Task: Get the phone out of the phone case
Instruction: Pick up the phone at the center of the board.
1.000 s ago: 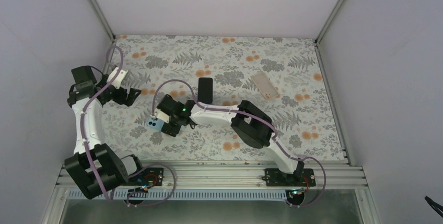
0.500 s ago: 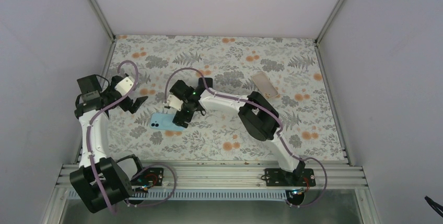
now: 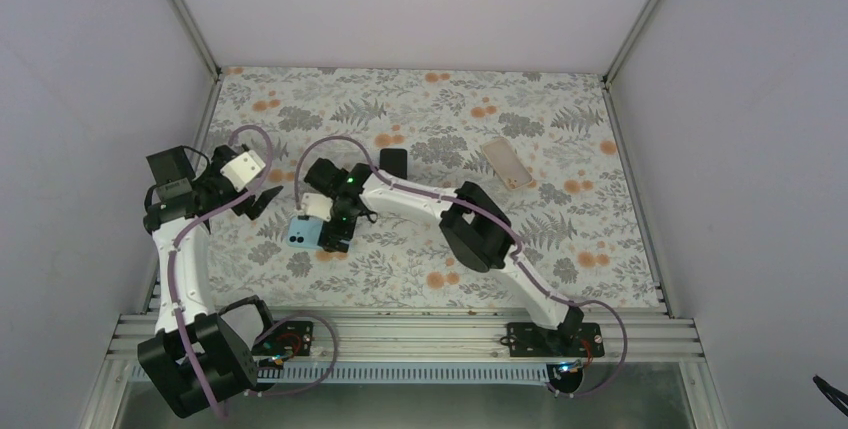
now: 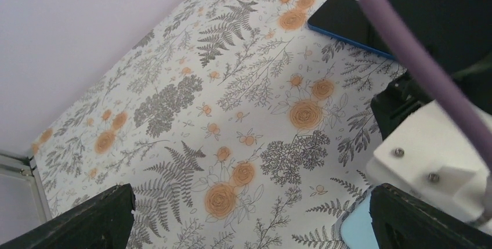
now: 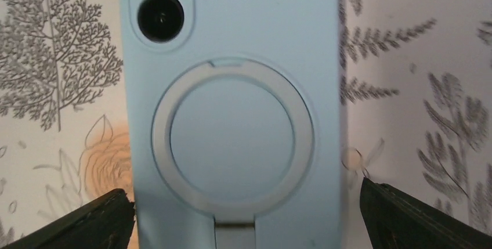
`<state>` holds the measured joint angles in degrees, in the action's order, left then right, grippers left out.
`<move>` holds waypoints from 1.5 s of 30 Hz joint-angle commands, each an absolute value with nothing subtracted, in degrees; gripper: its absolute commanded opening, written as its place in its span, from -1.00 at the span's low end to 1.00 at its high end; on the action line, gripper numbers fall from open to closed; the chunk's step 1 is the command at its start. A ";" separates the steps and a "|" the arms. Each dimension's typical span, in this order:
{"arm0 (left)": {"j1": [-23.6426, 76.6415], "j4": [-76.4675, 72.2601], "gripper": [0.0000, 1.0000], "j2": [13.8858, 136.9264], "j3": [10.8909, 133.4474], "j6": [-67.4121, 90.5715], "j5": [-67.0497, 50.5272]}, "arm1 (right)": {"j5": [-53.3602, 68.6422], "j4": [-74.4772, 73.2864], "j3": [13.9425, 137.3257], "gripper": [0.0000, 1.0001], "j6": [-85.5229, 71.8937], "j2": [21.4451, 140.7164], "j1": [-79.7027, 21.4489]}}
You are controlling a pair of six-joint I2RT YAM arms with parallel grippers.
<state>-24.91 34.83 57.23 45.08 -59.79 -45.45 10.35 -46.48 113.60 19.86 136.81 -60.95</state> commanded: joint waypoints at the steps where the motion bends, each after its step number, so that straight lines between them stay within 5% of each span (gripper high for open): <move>1: -25.16 33.61 1.00 56.33 43.95 -61.38 -45.73 | 8.58 -51.42 118.72 1.00 22.14 142.72 -63.03; 18: -25.97 33.61 1.00 55.11 40.65 -63.77 -45.05 | 5.98 -52.07 124.00 0.99 25.04 149.02 -65.61; 22: -26.40 34.37 1.00 55.20 40.13 -65.07 -45.04 | 5.87 -52.38 122.89 0.83 25.42 149.54 -65.61; 26: -27.11 34.17 1.00 54.97 40.16 -65.46 -45.34 | 5.26 -50.63 121.27 0.43 25.17 149.00 -65.40; 33: -30.06 36.96 1.00 54.04 40.29 -72.37 -50.19 | 8.31 -46.09 118.73 0.14 23.69 143.35 -63.75; 45: -33.07 41.28 1.00 51.20 40.46 -94.42 -63.91 | 28.03 -46.74 117.69 0.11 19.84 131.44 -55.43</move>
